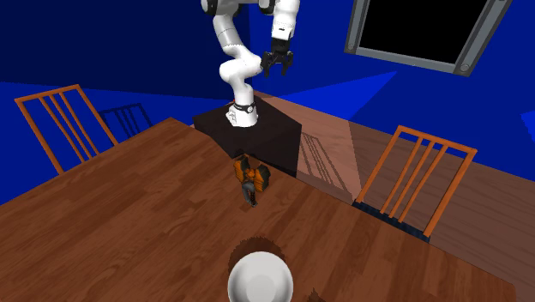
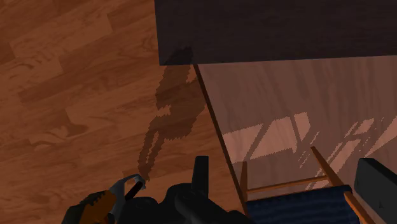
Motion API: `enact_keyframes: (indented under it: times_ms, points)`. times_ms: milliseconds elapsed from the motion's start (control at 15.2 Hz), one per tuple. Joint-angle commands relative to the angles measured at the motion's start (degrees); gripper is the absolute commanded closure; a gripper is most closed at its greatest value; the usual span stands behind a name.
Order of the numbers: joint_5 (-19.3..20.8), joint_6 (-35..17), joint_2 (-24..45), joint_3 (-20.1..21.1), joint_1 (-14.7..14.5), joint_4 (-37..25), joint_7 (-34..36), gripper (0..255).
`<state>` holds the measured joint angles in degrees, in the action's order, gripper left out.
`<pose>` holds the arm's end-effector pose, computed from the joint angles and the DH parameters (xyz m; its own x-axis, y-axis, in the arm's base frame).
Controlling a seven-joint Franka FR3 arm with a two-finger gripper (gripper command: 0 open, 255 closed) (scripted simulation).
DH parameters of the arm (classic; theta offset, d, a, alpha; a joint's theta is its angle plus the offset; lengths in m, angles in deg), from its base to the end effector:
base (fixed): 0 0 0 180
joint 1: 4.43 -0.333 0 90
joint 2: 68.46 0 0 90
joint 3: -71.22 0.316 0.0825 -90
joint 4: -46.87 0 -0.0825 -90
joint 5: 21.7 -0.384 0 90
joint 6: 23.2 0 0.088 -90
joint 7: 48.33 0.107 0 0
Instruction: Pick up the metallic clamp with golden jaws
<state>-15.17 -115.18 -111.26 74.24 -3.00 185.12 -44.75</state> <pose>0.3175 0.0005 0.5552 0.9976 -0.0463 -0.0521 -0.0379 -0.9876 0.1522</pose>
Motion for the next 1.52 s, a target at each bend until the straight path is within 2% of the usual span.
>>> enact_keyframes:
  times_ms: [0, 396, 792, 1122, 1452]
  points:
    - [0.0, 0.0, 0.0, 0.0, 0.0, 0.0, 0.0, 0]
    - [5.1, -8.4, 7.1, -6.1, 1.8, 0.4, -8.4, 0]
    - [8.6, -16.6, 16.7, -11.5, 3.3, -2.2, -16.3, 0]
    - [9.7, -22.8, 26.2, -15.6, 4.1, -6.5, -22.9, 0]
    - [8.8, -27.9, 36.6, -18.7, 4.9, -12.8, -29.9, 0]
